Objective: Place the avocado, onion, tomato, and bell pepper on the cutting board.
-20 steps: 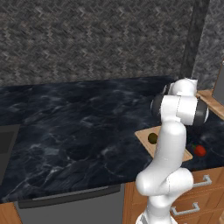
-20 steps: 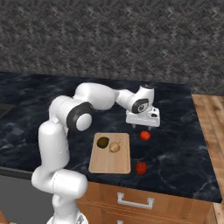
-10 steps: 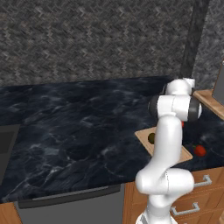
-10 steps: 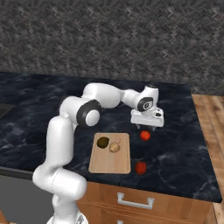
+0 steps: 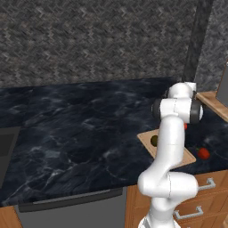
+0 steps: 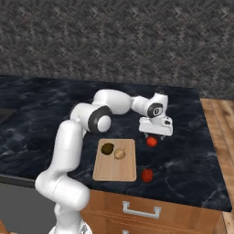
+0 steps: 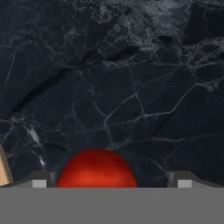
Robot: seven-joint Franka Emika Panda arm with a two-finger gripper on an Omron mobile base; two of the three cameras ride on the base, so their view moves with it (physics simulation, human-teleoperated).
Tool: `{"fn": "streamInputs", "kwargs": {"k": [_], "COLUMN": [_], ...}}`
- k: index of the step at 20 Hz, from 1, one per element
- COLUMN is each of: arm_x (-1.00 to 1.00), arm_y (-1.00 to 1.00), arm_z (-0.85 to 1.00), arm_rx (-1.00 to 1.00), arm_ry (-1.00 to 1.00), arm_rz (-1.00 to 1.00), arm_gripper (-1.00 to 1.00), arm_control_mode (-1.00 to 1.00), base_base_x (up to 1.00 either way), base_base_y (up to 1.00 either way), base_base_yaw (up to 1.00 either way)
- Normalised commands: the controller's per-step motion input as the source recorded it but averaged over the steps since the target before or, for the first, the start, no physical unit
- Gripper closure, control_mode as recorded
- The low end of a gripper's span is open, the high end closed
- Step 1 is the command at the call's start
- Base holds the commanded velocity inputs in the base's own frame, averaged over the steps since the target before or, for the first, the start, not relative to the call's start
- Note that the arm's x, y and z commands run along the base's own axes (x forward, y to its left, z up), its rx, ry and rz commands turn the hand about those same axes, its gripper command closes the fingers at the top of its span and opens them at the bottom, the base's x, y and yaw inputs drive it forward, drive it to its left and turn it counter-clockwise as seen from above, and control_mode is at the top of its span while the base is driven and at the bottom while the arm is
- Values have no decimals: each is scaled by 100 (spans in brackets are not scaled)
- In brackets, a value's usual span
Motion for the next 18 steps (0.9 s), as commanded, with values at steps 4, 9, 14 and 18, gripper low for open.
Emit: {"fn": "streamInputs", "kwargs": {"k": [4, 9, 14, 18], "arm_x": [0, 0, -13, -31], "arm_y": [0, 0, 0, 0], "arm_z": [-32, -33, -44, -46], "arm_rx": [0, 0, 0, 3], "arm_ry": [7, 8, 11, 9], "arm_rz": [0, 0, 0, 0], "arm_gripper": [-100, -100, -100, -100], "arm_control_mode": [-100, -100, -100, -100], "base_base_x": [0, 0, 0, 0], "base_base_y": [0, 0, 0, 0], "base_base_yaw": [0, 0, 0, 0]}}
